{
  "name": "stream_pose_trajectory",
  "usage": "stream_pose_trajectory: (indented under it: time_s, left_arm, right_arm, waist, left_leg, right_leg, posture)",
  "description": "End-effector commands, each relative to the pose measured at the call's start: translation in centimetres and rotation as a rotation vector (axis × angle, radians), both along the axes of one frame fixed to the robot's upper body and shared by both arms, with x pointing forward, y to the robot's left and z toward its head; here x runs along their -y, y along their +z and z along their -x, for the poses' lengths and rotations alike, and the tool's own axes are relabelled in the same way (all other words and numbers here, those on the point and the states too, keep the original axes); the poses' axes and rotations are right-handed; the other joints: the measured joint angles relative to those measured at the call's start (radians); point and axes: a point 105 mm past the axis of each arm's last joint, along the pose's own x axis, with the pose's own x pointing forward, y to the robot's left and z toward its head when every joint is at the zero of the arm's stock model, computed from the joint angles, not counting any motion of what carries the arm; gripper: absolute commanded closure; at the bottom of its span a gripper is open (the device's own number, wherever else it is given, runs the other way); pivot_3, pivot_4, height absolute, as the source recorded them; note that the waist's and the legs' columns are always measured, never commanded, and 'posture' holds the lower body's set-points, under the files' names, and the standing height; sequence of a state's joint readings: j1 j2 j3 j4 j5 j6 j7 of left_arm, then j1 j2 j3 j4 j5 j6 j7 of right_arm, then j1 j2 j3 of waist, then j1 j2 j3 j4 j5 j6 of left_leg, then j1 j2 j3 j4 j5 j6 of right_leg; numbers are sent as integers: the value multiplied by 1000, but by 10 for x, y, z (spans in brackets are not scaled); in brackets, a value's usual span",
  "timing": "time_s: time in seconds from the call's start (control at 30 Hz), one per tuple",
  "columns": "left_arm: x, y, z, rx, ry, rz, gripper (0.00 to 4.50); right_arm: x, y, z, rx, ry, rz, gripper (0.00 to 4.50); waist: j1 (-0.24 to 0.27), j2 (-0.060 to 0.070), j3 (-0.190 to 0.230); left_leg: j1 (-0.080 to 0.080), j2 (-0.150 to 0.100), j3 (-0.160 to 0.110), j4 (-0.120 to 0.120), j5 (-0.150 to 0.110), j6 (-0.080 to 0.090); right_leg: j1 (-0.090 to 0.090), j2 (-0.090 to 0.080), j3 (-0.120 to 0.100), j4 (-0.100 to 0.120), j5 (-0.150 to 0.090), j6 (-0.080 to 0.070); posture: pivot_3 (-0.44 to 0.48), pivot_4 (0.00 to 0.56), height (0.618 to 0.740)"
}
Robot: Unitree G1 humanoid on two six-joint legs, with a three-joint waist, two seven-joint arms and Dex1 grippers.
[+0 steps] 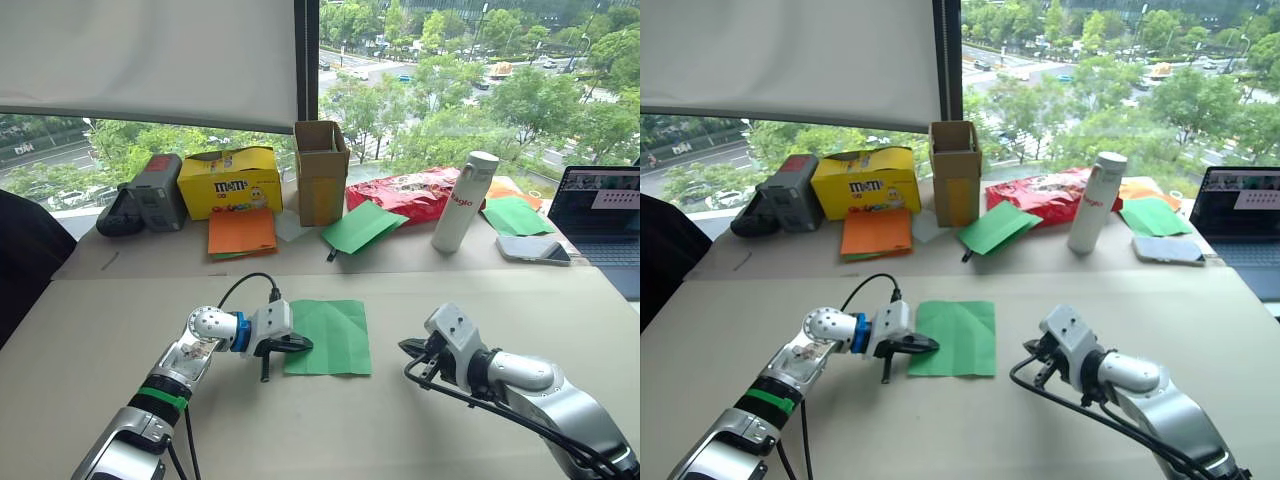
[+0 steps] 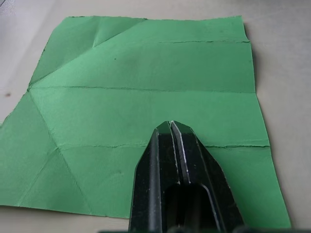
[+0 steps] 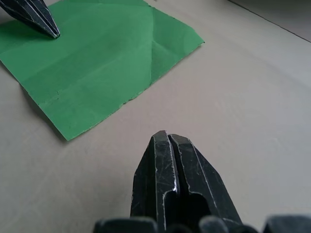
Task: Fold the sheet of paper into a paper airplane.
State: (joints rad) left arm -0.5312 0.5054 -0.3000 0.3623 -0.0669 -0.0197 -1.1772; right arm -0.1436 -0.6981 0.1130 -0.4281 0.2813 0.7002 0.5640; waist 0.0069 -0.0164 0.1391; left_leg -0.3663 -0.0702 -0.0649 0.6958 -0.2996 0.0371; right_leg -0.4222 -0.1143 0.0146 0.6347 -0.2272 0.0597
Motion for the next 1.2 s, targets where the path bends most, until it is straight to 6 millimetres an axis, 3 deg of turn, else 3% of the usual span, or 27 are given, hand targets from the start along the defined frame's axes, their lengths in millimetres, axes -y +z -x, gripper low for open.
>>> stream_pose_trajectory:
  time_s: [0.03, 0.2, 0.3, 0.67, 1.03, 1.2]
  left_arm:
    - [-9, -30, 5, -70, 62, -99, 4483]
    - [-8, -32, 6, -79, 90, -101, 4483]
    - [-7, -31, 6, -78, 103, -93, 4483]
    - [-2, -28, 6, -71, 135, -61, 4483]
    - [0, -25, 5, -66, 129, -54, 4483]
    - [1, -25, 6, -65, 118, -51, 4483]
  right_arm:
    - [-11, 4, -23, 103, 64, 110, 4500]
    - [-24, 5, -58, 181, 136, 220, 4500]
    - [-27, 0, -65, 159, 179, 250, 4500]
    - [-50, -7, -48, 55, 393, 171, 4500]
    - [-52, 1, -45, 75, 379, 22, 4500]
    - [-41, 10, -53, 105, 313, 46, 4500]
  waist:
    - [-2, 0, -1]
    - [-1, 0, -2]
    - [0, 0, -2]
    - [-2, 1, -5]
    - [-1, 1, -5]
    - [-1, 1, -5]
  left_leg:
    - [0, 0, 0, 0, 0, 0]
    - [1, 0, 0, 0, 3, -5]
    - [0, 0, 0, 1, 3, -6]
    - [1, 0, 0, 0, 3, -5]
    - [0, 0, 0, 0, 3, -5]
    - [0, 0, 0, 0, 3, -5]
  right_leg:
    - [0, 0, 0, 0, 0, 0]
    - [0, 0, 0, 0, 0, 0]
    - [1, 0, 0, -1, 0, 0]
    - [1, 0, 0, -2, 0, 0]
    - [0, 0, 0, -2, 1, 0]
    - [0, 0, 0, -2, 1, 0]
  posture:
    - [0, 150, 740]
    - [0, 150, 740]
    - [0, 150, 740]
    - [0, 150, 740]
    - [0, 150, 740]
    - [0, 150, 740]
